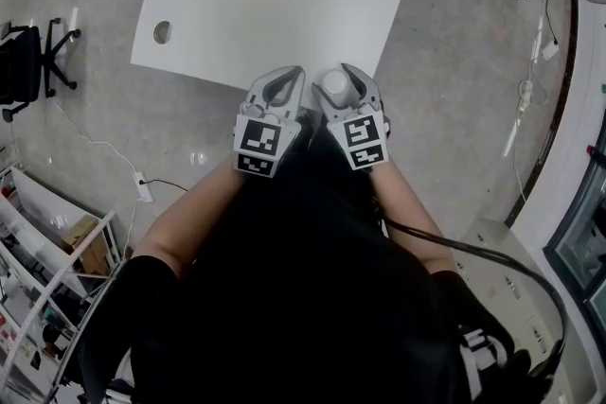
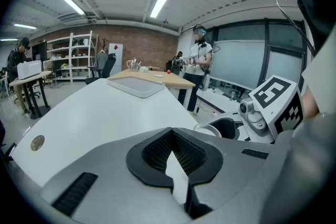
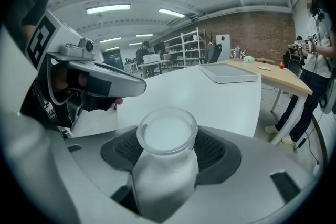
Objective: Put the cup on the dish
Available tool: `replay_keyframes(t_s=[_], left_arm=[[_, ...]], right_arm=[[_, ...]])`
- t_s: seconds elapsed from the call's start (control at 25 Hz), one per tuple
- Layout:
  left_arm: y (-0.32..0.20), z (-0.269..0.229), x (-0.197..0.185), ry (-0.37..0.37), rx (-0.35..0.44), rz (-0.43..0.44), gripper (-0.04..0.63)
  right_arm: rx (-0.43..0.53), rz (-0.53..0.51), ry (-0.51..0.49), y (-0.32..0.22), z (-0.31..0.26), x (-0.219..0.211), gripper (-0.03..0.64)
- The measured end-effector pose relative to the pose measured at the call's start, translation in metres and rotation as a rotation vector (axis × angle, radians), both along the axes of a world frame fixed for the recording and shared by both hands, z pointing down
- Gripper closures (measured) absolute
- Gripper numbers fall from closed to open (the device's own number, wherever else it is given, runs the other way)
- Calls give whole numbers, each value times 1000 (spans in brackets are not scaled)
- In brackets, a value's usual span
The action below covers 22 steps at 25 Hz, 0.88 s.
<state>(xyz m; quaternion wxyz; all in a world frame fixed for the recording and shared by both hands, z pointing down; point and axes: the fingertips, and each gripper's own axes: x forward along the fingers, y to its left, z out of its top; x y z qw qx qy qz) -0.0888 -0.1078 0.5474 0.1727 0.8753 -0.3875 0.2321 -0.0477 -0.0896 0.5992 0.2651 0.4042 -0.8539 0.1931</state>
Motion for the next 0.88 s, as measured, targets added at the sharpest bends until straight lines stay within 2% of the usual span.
replay_keyframes(t_s=[0.44,0.88], left_arm=[[-2,-2,0,15,-6,-9,589],[-28,-42,18,53,66,-45,589]], right_arm=[[0,0,52,2,-2,2,380],[81,-11,15,-24,-69,16,379]])
